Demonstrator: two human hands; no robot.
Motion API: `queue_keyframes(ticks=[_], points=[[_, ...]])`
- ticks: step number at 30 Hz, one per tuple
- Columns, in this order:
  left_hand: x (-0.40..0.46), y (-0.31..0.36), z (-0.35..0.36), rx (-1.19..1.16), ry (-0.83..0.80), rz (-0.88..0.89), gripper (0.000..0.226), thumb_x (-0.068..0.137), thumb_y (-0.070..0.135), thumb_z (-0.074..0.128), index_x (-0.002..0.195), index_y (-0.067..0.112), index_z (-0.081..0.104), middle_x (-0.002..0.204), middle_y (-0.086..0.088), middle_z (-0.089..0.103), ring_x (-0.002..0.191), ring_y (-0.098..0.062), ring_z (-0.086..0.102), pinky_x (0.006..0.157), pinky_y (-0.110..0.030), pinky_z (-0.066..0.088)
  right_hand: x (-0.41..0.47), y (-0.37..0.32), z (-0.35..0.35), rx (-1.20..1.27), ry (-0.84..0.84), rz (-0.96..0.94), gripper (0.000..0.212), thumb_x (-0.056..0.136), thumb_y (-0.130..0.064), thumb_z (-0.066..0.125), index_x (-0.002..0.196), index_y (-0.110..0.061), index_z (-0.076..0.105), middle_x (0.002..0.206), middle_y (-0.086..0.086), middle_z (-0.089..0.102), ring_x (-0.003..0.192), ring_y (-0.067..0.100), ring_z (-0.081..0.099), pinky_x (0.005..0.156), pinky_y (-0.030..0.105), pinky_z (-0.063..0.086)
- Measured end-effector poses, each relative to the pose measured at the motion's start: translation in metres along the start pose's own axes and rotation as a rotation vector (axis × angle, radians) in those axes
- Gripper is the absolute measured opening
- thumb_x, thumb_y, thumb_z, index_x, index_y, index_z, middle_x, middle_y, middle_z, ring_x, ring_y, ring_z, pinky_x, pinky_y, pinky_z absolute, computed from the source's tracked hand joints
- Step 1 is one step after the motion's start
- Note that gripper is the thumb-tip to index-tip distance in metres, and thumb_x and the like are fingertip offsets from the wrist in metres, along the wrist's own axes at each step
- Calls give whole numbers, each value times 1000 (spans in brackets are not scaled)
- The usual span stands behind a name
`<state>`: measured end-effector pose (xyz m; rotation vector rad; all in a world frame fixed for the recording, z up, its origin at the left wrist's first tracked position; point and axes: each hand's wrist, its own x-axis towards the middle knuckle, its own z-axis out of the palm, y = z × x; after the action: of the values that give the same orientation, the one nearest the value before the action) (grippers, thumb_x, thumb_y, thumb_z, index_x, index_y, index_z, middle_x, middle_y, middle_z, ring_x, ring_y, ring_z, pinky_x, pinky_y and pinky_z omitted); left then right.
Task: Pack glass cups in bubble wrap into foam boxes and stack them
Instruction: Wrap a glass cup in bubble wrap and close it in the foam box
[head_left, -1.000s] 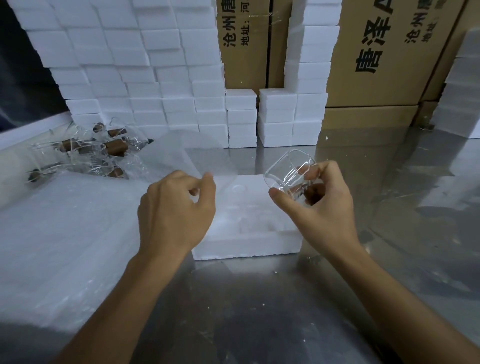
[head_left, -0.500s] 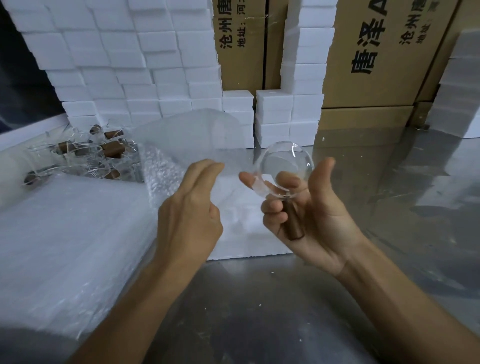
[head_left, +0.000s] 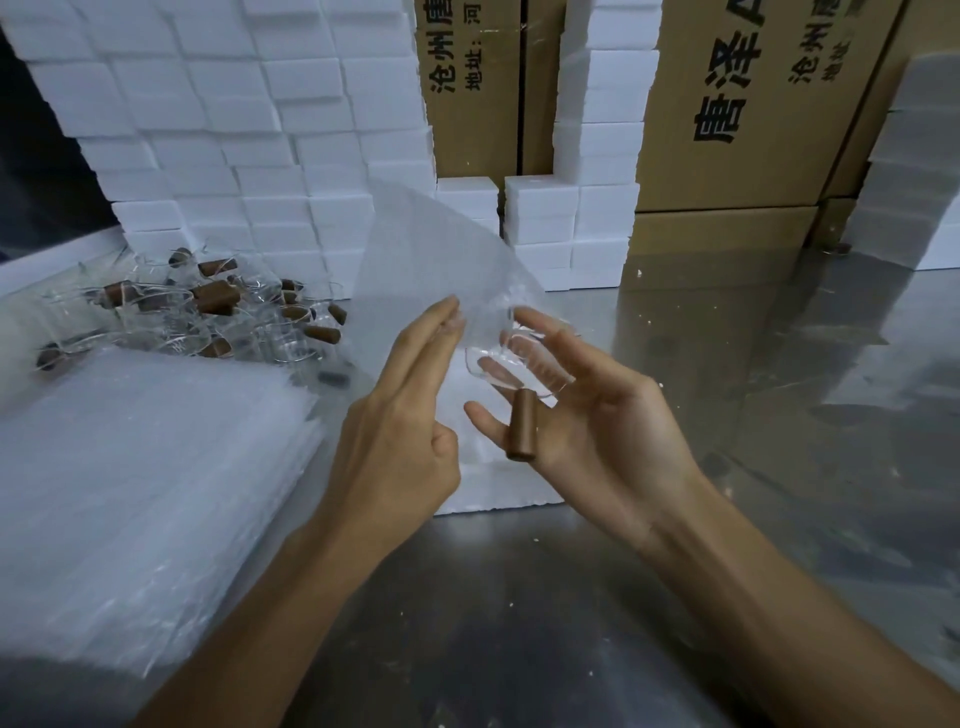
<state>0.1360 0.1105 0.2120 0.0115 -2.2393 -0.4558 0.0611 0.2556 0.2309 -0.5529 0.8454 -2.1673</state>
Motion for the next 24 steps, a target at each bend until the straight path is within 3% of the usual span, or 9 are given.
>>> queue_keyframes(ticks=[4,7,9,11,15,17,19,22,24], points=[[1,0,-3,14,-82,94,90,70,-19,56,151,13,35,160,7,28,95,-31,64,62,-39,57,4,6,-3,-101,121,-10,24,95,-25,64,116,-18,74,125,-7,64,124,20,59,88,42,57],[0,5,-3,18,-186,188,96,70,-18,54,154,17,27,163,12,20,81,-32,68,52,-40,52,6,7,-5,-161,133,-62,34,101,-30,54,133,-22,62,132,-14,63,128,12,56,97,33,50],[0,10,-3,14,-196,206,96,69,-19,52,154,16,27,163,10,20,84,-31,68,52,-39,52,7,6,-7,-138,144,-98,35,102,-27,53,135,-19,60,132,-11,64,128,13,57,99,32,48],[0,16,-2,-1,-195,222,96,66,-19,51,154,15,29,163,7,22,88,-29,68,53,-36,53,7,5,-7,-111,131,-133,28,102,-20,54,127,-12,64,118,-7,69,120,15,60,97,33,50],[-6,29,4,-20,-226,277,94,64,-12,48,153,16,31,163,8,22,72,-20,63,52,-29,48,7,8,-7,-89,142,-176,22,99,-5,53,114,-13,68,92,-2,69,91,14,66,78,26,57],[-8,33,7,-42,-241,296,93,65,-9,46,153,16,31,162,11,21,84,-18,65,55,-22,45,7,11,-7,-129,176,-191,30,100,-1,50,117,-17,68,92,-4,70,89,10,67,76,23,57],[-10,35,11,-79,-257,305,91,67,-7,45,153,16,31,162,11,22,101,-15,64,61,-17,43,7,13,-9,-211,207,-203,29,100,-2,51,116,-19,69,96,-4,69,97,12,63,88,31,55],[-12,37,12,-155,-240,321,83,69,-8,51,149,12,39,160,6,30,86,-2,57,64,-10,40,6,13,-9,-291,196,-210,22,99,4,49,104,-9,65,78,-3,61,84,15,56,83,34,47],[-11,37,9,-233,-176,314,73,67,-10,54,138,9,54,153,2,42,85,-1,51,65,-6,39,6,11,-9,-284,169,-216,33,95,12,44,112,-9,64,84,6,59,84,18,57,79,31,49]])
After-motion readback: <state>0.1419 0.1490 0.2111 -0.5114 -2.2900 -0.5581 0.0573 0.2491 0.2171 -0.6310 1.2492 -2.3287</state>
